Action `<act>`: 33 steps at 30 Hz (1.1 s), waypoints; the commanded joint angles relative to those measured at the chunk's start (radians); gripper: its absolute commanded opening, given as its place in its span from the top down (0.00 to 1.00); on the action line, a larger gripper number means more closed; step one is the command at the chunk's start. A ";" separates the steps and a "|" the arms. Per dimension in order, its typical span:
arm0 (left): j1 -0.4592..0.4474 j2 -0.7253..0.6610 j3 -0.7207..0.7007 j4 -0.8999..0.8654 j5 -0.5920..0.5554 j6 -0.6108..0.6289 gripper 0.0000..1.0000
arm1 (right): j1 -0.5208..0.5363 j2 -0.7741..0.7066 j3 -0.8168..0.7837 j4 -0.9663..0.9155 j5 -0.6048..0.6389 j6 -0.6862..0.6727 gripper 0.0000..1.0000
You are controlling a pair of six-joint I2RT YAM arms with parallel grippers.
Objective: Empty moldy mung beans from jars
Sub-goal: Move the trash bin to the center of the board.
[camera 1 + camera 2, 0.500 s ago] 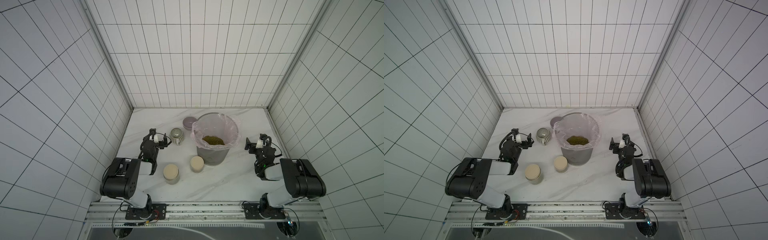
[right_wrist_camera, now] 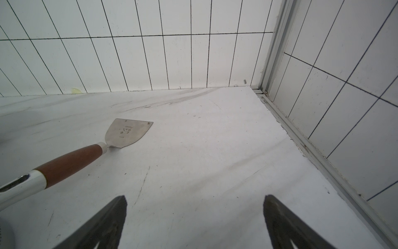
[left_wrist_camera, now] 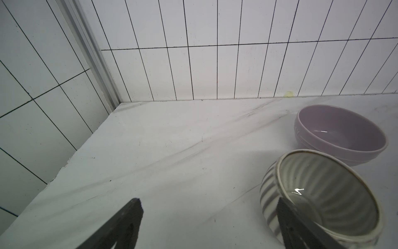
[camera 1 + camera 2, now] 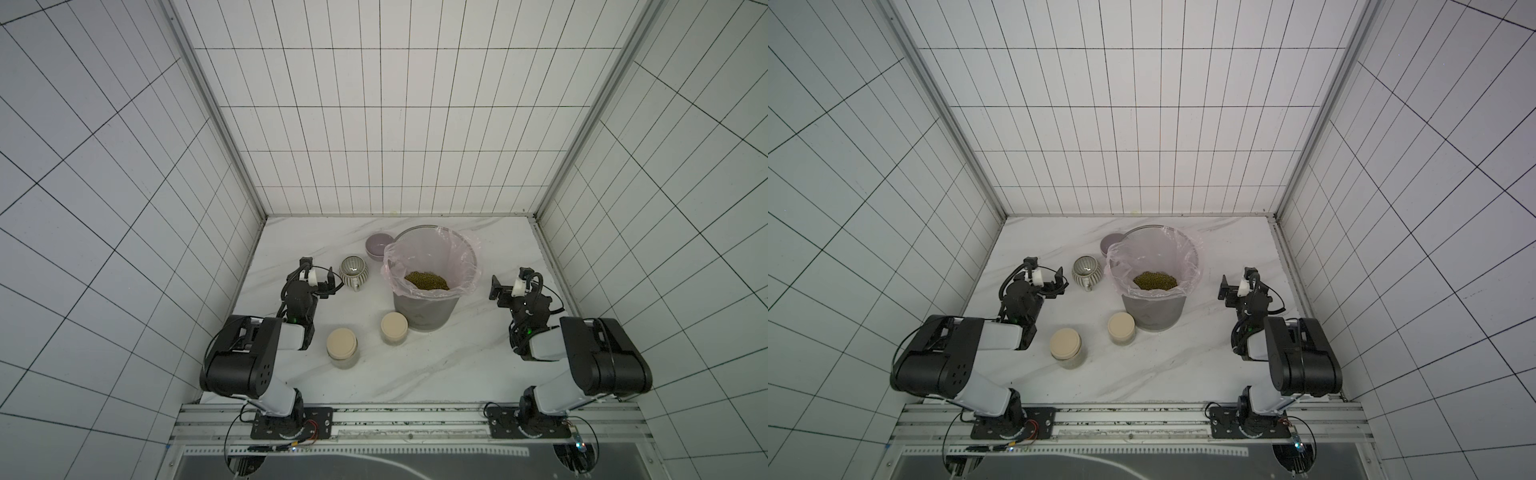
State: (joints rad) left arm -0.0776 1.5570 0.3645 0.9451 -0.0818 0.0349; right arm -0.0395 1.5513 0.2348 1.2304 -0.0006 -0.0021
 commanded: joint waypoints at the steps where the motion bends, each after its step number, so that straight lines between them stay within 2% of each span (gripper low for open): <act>1: 0.000 0.003 -0.001 0.012 -0.006 0.008 0.03 | -0.010 0.001 0.028 0.024 -0.012 -0.016 0.00; 10: 0.006 0.001 0.001 0.008 0.005 0.004 0.03 | -0.010 0.001 0.029 0.022 -0.014 -0.015 0.00; 15: 0.012 -0.002 0.012 -0.019 0.014 0.000 0.03 | -0.038 -0.006 0.030 0.008 -0.070 -0.005 0.00; 16: 0.012 -0.003 0.008 -0.014 0.000 -0.004 0.03 | -0.037 -0.011 0.036 0.002 -0.055 0.001 0.00; 18: 0.012 -0.002 0.028 0.006 -0.119 -0.041 0.03 | -0.038 -0.052 0.083 -0.115 -0.011 0.020 0.00; 20: 0.012 -0.054 0.107 -0.181 -0.200 -0.073 0.02 | -0.036 -0.108 0.205 -0.400 0.044 0.074 0.00; 23: 0.010 -0.143 0.300 -0.661 -0.215 -0.150 0.03 | -0.032 -0.140 0.390 -0.796 0.082 0.178 0.00; 26: -0.020 -0.201 0.459 -0.972 -0.141 -0.147 0.03 | 0.011 -0.188 0.484 -1.010 0.088 0.253 0.00; 29: -0.127 -0.252 0.575 -1.204 -0.151 -0.156 0.03 | 0.076 -0.246 0.533 -1.155 0.080 0.278 0.00; 33: -0.274 -0.338 0.631 -1.377 -0.168 -0.171 0.02 | 0.152 -0.303 0.597 -1.344 -0.011 0.315 0.02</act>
State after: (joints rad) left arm -0.2817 1.2629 0.9794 -0.1177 -0.2432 -0.1066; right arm 0.0700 1.2766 0.7628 0.1566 0.0414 0.2523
